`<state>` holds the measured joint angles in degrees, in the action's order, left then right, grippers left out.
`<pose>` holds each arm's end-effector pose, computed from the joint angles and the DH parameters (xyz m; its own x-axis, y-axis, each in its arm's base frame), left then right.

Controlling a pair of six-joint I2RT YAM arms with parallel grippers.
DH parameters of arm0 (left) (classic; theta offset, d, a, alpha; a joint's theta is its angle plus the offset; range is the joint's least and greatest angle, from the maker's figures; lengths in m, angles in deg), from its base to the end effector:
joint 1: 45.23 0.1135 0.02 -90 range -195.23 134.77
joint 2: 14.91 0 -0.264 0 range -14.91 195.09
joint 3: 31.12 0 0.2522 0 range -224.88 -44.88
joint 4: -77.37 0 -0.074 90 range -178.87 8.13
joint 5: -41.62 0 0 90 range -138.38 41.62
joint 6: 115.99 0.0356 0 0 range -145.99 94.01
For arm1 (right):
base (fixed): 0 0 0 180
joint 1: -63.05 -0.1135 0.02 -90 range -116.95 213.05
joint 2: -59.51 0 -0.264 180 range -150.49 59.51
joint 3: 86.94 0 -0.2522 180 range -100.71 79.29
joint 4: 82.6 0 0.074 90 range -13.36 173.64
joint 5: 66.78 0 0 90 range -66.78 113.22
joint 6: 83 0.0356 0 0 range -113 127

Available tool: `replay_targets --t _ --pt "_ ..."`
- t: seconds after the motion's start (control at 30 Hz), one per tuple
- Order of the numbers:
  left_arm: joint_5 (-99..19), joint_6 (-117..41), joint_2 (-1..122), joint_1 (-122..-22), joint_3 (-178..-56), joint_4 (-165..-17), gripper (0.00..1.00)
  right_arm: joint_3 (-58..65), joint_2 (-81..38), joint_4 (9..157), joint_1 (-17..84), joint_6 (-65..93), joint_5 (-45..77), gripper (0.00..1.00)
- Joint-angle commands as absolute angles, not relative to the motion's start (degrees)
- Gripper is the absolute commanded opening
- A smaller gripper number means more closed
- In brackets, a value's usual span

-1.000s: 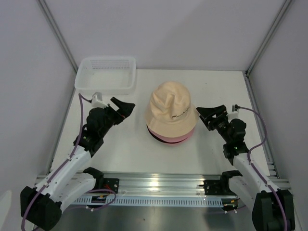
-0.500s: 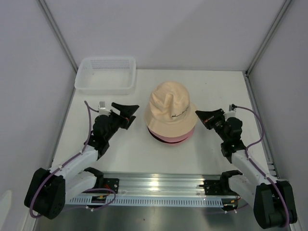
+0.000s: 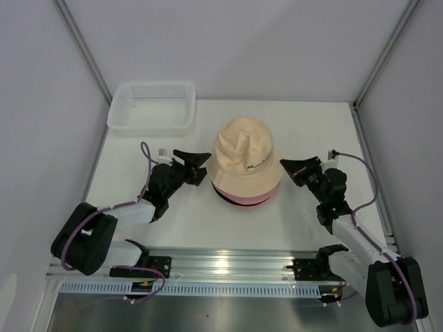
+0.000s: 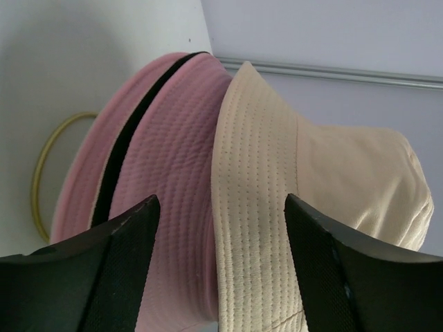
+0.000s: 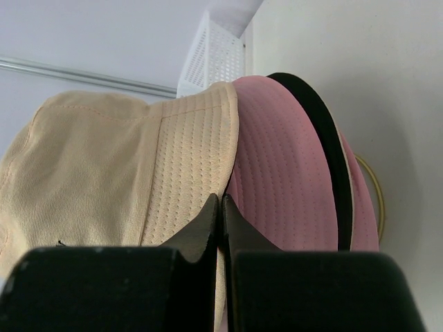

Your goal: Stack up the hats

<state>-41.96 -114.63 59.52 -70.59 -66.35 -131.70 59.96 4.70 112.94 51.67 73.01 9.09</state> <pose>0.2262 -0.1116 0.1892 -0.5287 -0.8488 -0.0037 -0.1464 0.0955 -0.9846 0.2042 0.0500 0.2243 -0.4350 0.8162 -0.3803 -0.0783 0.3864 0.9190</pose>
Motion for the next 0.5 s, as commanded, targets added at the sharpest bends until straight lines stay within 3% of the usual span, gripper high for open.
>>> replay_targets --t 0.0,0.13,0.23,0.27,0.3,0.47 --pt "-41.26 -117.83 62.16 -72.2 -69.14 -140.46 0.74 58.64 4.93 115.28 51.18 71.86 11.09 0.0" --pt "-40.29 -118.36 63.66 -72.73 -70.19 -142.4 0.62 58.99 5.28 114.67 51.18 71.59 11.8 0.0" --pt "-39.06 -118.36 64.45 -72.74 -71.16 -142.31 0.34 59.17 5.45 114.84 51.09 71.6 11.97 0.0" --pt "-38.89 -118.28 64.72 -72.74 -71.16 -142.4 0.11 59.17 5.46 114.84 51.09 71.33 11.97 0.0" --pt "-38.71 -118.1 64.63 -72.74 -71.16 -141.7 0.01 59.25 5.54 114.84 51.01 71.16 12.06 0.0" --pt "-38.01 -109.26 63.67 -72.91 -68.36 -139.94 0.01 59.96 5.72 113.97 50.66 68.61 11.71 0.0"
